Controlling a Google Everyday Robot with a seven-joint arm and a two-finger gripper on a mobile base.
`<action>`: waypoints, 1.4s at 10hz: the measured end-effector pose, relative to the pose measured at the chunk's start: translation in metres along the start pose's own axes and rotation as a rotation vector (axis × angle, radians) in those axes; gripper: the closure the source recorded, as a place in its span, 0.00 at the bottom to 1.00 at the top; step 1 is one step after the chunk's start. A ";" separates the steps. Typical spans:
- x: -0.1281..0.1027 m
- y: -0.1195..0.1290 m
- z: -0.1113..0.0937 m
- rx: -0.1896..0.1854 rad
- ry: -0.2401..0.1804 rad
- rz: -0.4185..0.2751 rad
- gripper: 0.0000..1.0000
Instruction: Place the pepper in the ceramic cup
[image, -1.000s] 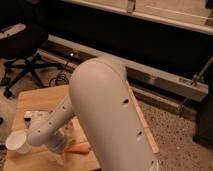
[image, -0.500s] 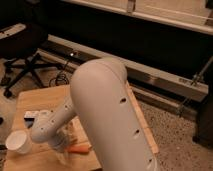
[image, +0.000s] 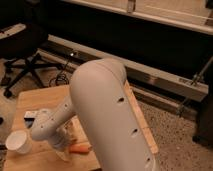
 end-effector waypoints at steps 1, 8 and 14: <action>-0.001 -0.003 -0.001 0.007 -0.005 0.003 0.76; -0.025 -0.004 -0.029 0.089 -0.010 -0.022 1.00; -0.112 -0.031 -0.118 0.235 -0.247 -0.063 1.00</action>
